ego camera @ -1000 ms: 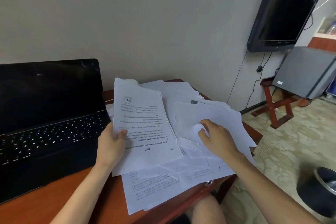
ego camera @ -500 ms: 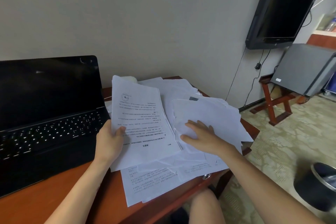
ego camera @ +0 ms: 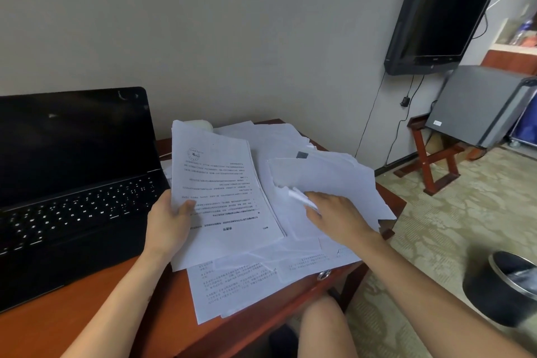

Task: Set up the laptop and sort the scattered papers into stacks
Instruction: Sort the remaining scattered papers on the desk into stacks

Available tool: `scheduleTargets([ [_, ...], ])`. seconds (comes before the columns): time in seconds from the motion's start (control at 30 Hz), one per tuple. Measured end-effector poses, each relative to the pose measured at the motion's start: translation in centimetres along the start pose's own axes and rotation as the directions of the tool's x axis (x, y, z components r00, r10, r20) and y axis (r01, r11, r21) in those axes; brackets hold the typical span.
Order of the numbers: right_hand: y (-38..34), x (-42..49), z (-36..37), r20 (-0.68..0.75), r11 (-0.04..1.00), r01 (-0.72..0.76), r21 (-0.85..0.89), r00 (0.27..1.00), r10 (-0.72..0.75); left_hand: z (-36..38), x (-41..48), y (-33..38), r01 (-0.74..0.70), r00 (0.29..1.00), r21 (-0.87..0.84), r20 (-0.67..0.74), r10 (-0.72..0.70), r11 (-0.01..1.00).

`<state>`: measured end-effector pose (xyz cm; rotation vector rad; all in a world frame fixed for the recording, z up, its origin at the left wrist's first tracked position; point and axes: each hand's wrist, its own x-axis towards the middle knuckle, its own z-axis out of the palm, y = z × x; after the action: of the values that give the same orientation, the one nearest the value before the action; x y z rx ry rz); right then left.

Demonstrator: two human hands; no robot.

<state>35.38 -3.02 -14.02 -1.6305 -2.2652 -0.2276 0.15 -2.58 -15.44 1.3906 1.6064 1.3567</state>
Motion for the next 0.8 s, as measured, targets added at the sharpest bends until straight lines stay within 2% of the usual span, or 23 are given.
scheduleTargets([
  [0.1,-0.4,0.4,-0.1,-0.127,0.975,-0.134,0.176,0.979,0.158,0.0,-0.2,0.5,0.056,0.998,-0.078,0.031,-0.054,0.995],
  [0.17,-1.4,0.5,-0.4,-0.212,0.941,-0.125,0.315,0.957,0.198,0.2,-0.3,0.6,0.112,0.991,-0.123,0.093,-0.101,0.986],
  [0.23,-3.1,0.7,-0.8,-0.236,0.92,-0.061,0.387,0.958,0.163,0.4,-0.7,0.9,0.146,0.979,-0.158,0.165,-0.12,0.976],
  [0.3,-5.0,0.9,-0.9,-0.166,0.91,-0.008,0.414,0.983,0.084,0.6,-1.2,1.3,0.174,0.967,-0.196,0.219,-0.13,0.965],
  [0.37,-6.4,0.9,-0.6,-0.034,0.891,0.03,0.453,0.999,-0.016,0.7,-1.6,1.7,0.211,0.957,-0.23,0.247,-0.153,0.95],
  [0.47,-7.5,0.4,0.6,0.106,0.86,0.047,0.508,0.988,-0.117,0.6,-1.8,2.1,0.241,0.949,-0.209,0.255,-0.185,0.948],
  [0.53,-7.8,-0.2,1.3,0.084,0.843,0.084,0.531,0.985,-0.151,0.6,-2.0,2.3,0.212,0.955,-0.176,0.247,-0.166,0.961],
  [0.57,-7.7,-0.3,1.5,0.028,0.836,0.095,0.54,0.991,-0.13,0.6,-2.0,2.5,0.197,0.957,-0.17,0.248,-0.151,0.966],
  [0.63,-6.7,-0.1,1.8,-0.121,0.855,0.049,0.517,0.992,0.017,0.9,-1.9,2.3,0.169,0.96,-0.134,0.245,-0.132,0.977],
  [0.67,-5.9,0.4,1.8,-0.166,0.885,-0.028,0.465,0.979,0.118,1.0,-1.9,2.2,0.162,0.961,-0.096,0.24,-0.135,0.982],
  [0.7,-4.9,0.8,1.8,-0.133,0.911,-0.158,0.381,0.966,0.223,1.0,-1.9,2.1,0.153,0.963,-0.057,0.231,-0.136,0.986],
  [0.77,-3.6,1.2,1.8,0.109,0.903,-0.414,0.119,0.909,0.402,1.1,-2.0,2.1,0.14,0.969,-0.005,0.207,-0.136,0.99],
  [0.8,-3.2,1.2,2.0,0.207,0.896,-0.444,0.005,0.877,0.433,1.2,-2.0,1.9,0.13,0.972,0.002,0.198,-0.128,0.991],
])
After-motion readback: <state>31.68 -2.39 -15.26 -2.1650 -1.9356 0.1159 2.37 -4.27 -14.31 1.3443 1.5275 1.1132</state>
